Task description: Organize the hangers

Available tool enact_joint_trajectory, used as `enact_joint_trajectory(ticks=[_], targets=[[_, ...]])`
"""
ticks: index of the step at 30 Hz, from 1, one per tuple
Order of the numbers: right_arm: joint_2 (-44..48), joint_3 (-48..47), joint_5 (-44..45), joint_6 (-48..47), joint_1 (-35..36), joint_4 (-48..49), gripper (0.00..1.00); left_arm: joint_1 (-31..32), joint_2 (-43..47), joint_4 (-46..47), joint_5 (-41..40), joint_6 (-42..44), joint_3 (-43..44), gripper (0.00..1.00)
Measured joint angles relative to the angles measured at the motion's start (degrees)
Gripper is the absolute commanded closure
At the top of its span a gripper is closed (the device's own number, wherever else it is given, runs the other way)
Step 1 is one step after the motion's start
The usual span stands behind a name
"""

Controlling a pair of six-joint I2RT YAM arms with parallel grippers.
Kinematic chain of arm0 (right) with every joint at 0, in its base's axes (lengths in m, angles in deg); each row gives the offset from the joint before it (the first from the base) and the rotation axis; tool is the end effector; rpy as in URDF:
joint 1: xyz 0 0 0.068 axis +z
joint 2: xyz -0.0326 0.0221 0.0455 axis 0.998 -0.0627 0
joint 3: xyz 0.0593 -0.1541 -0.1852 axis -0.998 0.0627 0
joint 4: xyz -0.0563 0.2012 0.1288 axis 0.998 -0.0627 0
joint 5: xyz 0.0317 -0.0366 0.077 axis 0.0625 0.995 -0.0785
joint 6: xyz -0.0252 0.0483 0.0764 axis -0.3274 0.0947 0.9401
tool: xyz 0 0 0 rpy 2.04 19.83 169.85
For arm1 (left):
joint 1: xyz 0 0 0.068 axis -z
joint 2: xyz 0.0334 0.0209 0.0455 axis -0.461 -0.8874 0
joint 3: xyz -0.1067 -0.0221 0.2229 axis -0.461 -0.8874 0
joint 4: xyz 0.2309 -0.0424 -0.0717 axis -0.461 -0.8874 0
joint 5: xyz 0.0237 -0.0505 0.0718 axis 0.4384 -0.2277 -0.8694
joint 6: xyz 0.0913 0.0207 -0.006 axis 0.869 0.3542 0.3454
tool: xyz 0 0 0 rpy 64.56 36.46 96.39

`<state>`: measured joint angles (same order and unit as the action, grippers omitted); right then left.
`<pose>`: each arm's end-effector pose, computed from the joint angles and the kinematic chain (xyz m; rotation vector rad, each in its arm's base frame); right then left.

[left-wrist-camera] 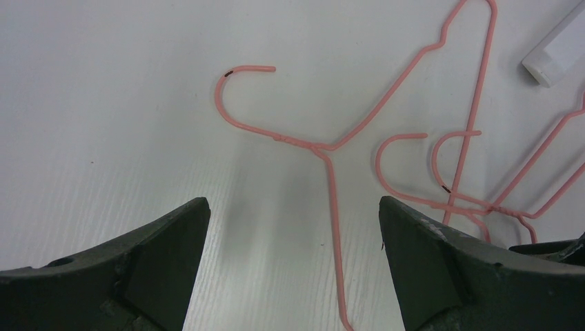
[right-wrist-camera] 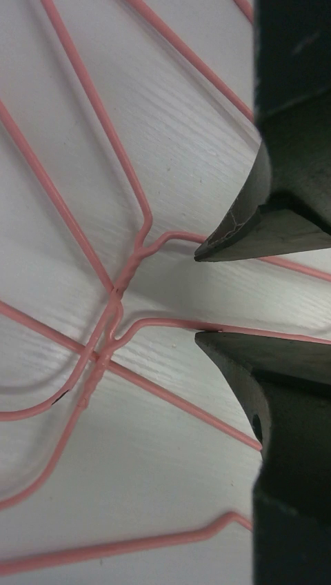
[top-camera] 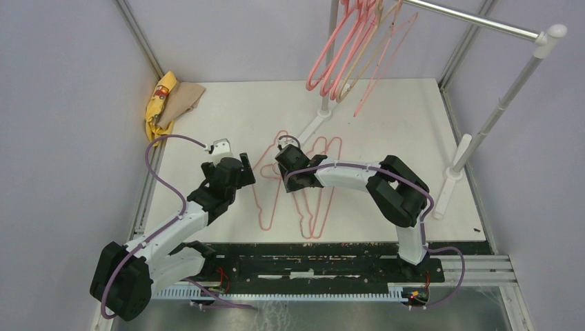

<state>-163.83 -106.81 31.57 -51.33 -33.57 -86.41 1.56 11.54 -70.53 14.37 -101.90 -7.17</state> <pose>0.2627 0.3170 0.1049 -0.4103 2.5409 0.2902 0.2307 -0.0777 0.1735 -0.2950 2.0841 0.0005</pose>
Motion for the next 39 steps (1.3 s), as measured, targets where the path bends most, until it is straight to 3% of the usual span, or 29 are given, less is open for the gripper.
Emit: enact_joint_trajectory(ticks=[5, 7, 8, 10, 11, 19, 32, 39], targets=[[-0.70, -0.50, -1.49, 0.02, 0.02, 1.42, 0.59, 0.00, 0.00, 0.00, -0.02, 0.00, 0.00, 0.01], [-0.83, -0.50, -1.68, 0.11, 0.02, 1.92, 0.70, 0.00, -0.02, 0.00, -0.04, 0.00, -0.02, 0.01], [-0.92, -0.50, -1.79, 0.22, 0.02, 2.19, 0.82, 0.00, -0.02, 0.00, -0.04, 0.00, -0.04, 0.01], [-1.16, -0.50, -2.01, 0.33, 0.02, 2.58, 0.97, 0.00, -0.02, 0.04, -0.07, 0.00, -0.20, 0.01], [-1.27, -0.50, -2.29, 0.61, 0.02, 2.99, 0.99, 0.00, -0.02, 0.04, -0.07, 0.00, -0.35, 0.01], [0.44, 2.58, -3.23, 2.29, -0.22, 5.99, 0.99, 0.00, -0.02, 0.02, -0.09, 0.00, -0.79, 0.01], [16.70, 9.27, -12.72, 6.23, -1.27, 7.98, 0.99, 0.00, -0.02, 0.04, -0.09, 0.00, -0.92, 0.01], [17.46, 10.21, -16.24, 8.24, -1.27, 9.66, 0.99, 0.00, 0.02, 0.00, -0.28, 0.00, -0.92, 0.01]])
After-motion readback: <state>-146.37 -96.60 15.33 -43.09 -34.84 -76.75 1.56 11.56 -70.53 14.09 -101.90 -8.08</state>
